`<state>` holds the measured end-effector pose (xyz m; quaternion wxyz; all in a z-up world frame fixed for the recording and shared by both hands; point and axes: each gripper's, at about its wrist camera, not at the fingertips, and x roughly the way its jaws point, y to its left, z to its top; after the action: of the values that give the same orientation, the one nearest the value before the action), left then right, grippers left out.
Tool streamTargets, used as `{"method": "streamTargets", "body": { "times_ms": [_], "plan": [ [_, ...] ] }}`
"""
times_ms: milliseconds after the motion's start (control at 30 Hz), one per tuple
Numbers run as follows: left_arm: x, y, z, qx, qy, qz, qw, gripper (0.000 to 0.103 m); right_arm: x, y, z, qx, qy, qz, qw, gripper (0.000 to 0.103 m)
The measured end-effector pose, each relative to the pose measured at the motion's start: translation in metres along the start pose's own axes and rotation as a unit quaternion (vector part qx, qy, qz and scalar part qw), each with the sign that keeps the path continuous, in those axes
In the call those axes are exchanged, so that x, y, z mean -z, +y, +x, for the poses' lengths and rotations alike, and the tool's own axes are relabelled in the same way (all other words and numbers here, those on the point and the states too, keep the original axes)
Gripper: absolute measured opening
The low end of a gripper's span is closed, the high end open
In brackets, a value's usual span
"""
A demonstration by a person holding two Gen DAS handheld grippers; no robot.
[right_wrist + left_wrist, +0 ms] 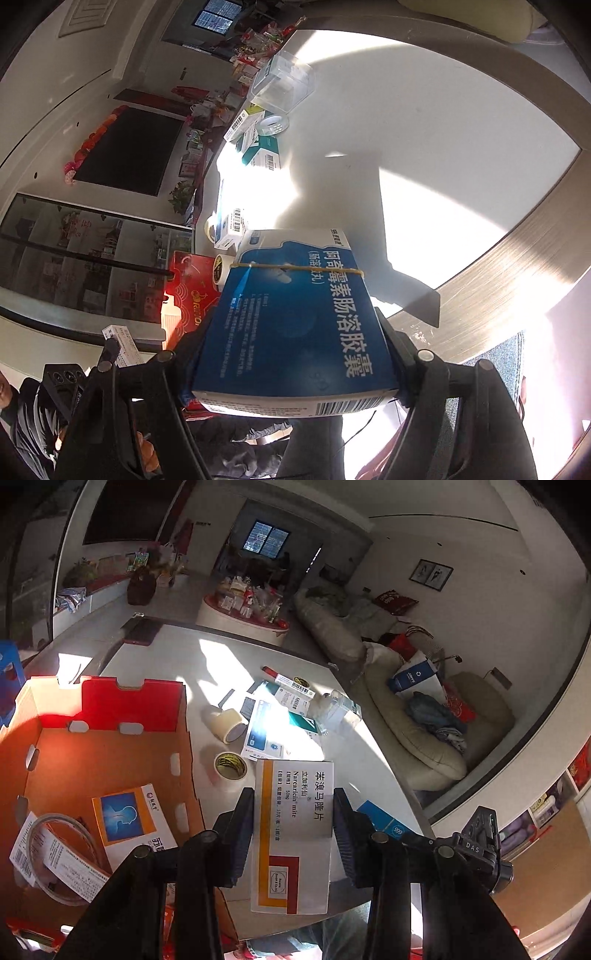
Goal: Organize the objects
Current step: 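Carry the white-orange box over the tray with the left gripper while the right lifts the blue box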
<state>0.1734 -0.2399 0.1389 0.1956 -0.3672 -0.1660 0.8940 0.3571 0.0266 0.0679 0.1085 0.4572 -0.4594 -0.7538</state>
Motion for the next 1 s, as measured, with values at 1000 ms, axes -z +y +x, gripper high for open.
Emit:
{"method": "streamTargets", "body": {
  "times_ms": [1000],
  "plan": [
    [0.007,0.036,-0.02,-0.049,-0.025,-0.037,0.9978,0.043,0.01,0.008,0.013,-0.005,0.02,0.001,1.0,0.076]
  ]
}}
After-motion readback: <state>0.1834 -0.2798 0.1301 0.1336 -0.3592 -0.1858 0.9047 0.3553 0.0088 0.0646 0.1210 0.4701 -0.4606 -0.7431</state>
